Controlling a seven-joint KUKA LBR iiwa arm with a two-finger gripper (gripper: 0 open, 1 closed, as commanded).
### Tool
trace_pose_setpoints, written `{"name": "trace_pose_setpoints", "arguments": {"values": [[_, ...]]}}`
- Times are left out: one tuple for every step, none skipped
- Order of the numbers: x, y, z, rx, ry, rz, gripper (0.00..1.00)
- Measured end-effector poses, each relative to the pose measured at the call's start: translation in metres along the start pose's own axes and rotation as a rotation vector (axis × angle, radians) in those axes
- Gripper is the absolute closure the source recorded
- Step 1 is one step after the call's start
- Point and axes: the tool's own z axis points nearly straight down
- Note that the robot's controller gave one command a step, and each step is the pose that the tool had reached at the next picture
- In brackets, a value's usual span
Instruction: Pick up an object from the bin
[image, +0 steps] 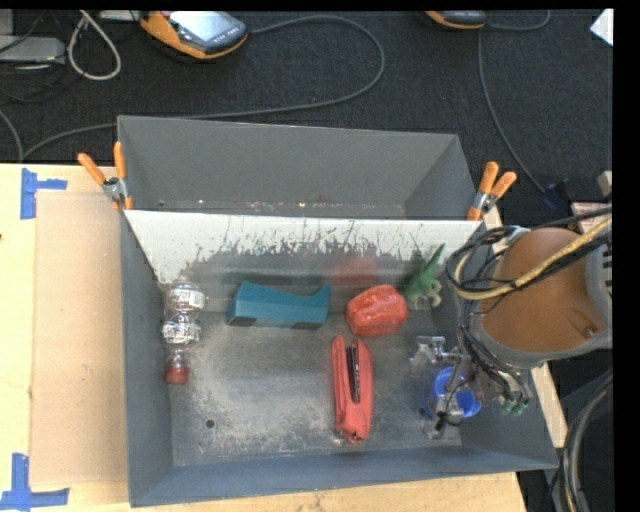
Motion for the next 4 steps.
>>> {"name": "trace_pose_setpoints", "arguments": {"values": [[0.0,0.0,0.0,0.0,0.0,0.0,1.0],[0.0,0.0,0.0,0.0,0.0,-0.001,1.0],[0.009,0.0,-0.034,0.0,0.0,-0.006,1.0],[-0.045,-0.063,-0.027,0.0,0.001,-0.138,1.0]]}}
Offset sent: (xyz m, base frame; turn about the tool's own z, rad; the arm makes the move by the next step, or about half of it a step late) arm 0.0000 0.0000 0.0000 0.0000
